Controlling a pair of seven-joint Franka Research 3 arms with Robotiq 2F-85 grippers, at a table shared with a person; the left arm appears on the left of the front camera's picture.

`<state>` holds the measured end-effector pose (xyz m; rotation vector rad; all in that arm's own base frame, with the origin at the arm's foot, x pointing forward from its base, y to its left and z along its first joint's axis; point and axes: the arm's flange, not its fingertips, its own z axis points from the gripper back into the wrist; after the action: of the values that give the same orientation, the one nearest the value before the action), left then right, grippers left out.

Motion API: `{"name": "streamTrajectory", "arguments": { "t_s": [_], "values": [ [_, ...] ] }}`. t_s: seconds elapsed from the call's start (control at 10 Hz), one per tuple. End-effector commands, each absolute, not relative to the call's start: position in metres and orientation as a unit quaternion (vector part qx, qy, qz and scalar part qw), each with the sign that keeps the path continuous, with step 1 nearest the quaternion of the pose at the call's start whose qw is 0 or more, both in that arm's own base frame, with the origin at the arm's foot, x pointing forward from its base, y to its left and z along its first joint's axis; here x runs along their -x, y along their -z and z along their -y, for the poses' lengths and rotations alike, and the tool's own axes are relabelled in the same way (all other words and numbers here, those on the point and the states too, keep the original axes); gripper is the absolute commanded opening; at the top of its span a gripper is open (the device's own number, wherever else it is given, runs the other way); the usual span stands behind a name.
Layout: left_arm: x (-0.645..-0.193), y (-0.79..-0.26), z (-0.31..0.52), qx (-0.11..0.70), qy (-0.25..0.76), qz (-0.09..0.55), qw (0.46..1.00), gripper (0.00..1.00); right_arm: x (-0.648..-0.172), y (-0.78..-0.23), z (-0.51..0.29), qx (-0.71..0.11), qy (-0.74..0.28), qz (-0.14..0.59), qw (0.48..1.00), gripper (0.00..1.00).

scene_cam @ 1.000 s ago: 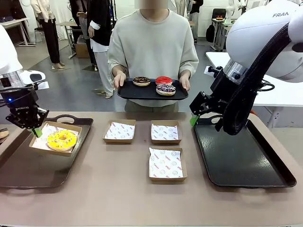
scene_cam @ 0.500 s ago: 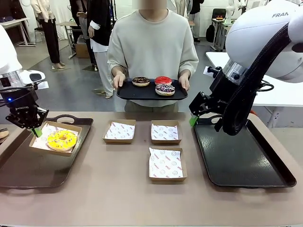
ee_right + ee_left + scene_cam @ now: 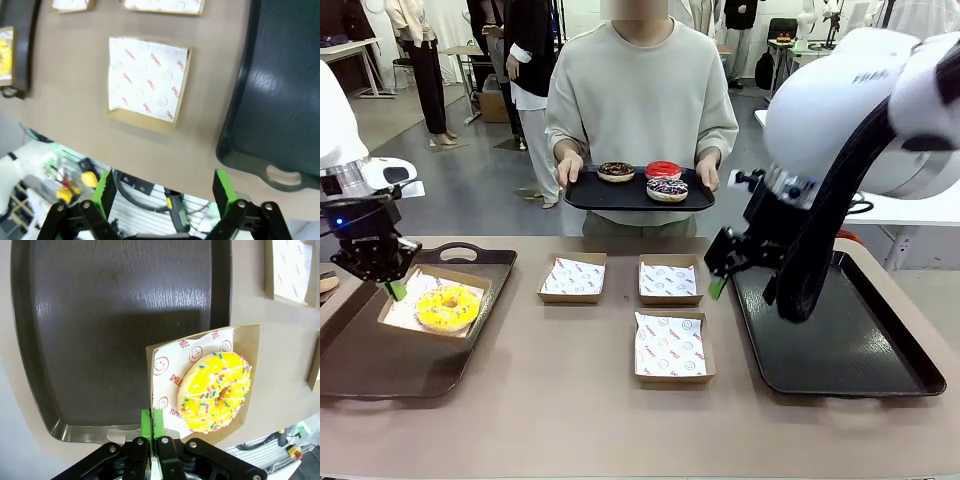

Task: Individually package the donuts and arrange them on the tray.
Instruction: Place the picked Paper togo box on the Handle tray while simultaneously picking up another Paper togo box from the table with the other hand.

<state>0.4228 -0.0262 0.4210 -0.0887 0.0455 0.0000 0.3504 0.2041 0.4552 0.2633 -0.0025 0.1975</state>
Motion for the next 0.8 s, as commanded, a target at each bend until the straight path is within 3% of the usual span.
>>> {"name": "streamTrajectory", "arguments": {
  "t_s": [0.0,0.3,0.7],
  "values": [
    [-0.389,-0.418,0.025,0.019,0.023,0.005,1.000,0.01,-0.351,-0.437,-0.223,-0.095,-0.089,-0.009,0.991,1.00],
    [-0.362,-0.410,0.022,-0.001,0.030,0.030,0.999,0.01,-0.353,-0.408,-0.238,-0.084,-0.080,-0.022,0.993,1.00],
    [-0.359,-0.397,0.013,0.012,0.014,0.028,0.999,0.01,-0.368,-0.372,-0.249,-0.057,-0.034,0.002,0.998,1.00]
  ]
}}
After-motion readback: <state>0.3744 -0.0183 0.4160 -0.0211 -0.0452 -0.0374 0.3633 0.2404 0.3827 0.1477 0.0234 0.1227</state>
